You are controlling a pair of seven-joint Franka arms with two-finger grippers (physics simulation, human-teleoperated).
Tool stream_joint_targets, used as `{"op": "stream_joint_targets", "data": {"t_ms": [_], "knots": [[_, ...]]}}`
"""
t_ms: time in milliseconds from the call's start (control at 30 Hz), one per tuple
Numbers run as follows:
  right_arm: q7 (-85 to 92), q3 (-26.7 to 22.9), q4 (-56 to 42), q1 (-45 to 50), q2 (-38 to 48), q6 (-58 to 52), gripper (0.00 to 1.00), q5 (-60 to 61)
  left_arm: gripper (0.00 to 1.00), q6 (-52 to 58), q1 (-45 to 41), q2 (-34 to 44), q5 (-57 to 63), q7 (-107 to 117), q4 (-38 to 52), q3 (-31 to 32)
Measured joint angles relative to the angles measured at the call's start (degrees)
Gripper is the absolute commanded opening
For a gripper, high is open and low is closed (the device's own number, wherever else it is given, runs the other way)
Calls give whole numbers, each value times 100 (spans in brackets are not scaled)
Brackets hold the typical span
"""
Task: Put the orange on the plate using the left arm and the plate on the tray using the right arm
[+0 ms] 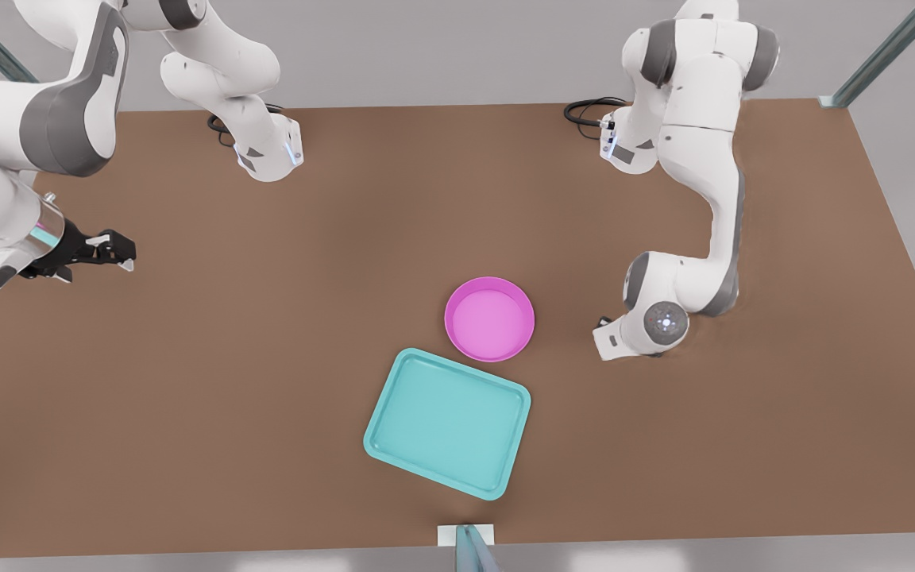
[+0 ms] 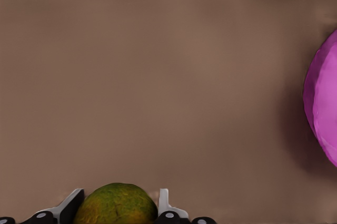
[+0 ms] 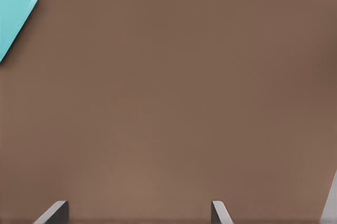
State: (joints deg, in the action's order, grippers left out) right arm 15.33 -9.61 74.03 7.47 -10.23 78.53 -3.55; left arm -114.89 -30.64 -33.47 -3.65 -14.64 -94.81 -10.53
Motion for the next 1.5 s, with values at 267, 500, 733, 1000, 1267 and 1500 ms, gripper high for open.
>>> {"op": "stream_joint_targets", "data": {"t_ms": [267,500,733,1000,1267,1500], "knots": [[19,-1,163,4,-21,10,100,23,72,713,-753,-1048,-16,2190,1252,1389],[-139,74,314,797,-826,147,100,1092,100,629,-737,-1025,10,3524,1534,1261],[-1122,173,1878,2098,-734,1401,100,2383,100,3051,334,1241,-256,3504,2679,-1087],[-2655,190,2459,3258,-1708,4041,100,3130,100,3486,2432,1986,174,3129,1658,1198],[-3649,401,2202,3597,-2646,5558,100,3845,100,3563,2442,1950,220,2888,1589,1159],[-3982,526,2190,3603,-3052,5985,100,4057,100,3637,2474,1927,228,2735,1586,1157]]}}
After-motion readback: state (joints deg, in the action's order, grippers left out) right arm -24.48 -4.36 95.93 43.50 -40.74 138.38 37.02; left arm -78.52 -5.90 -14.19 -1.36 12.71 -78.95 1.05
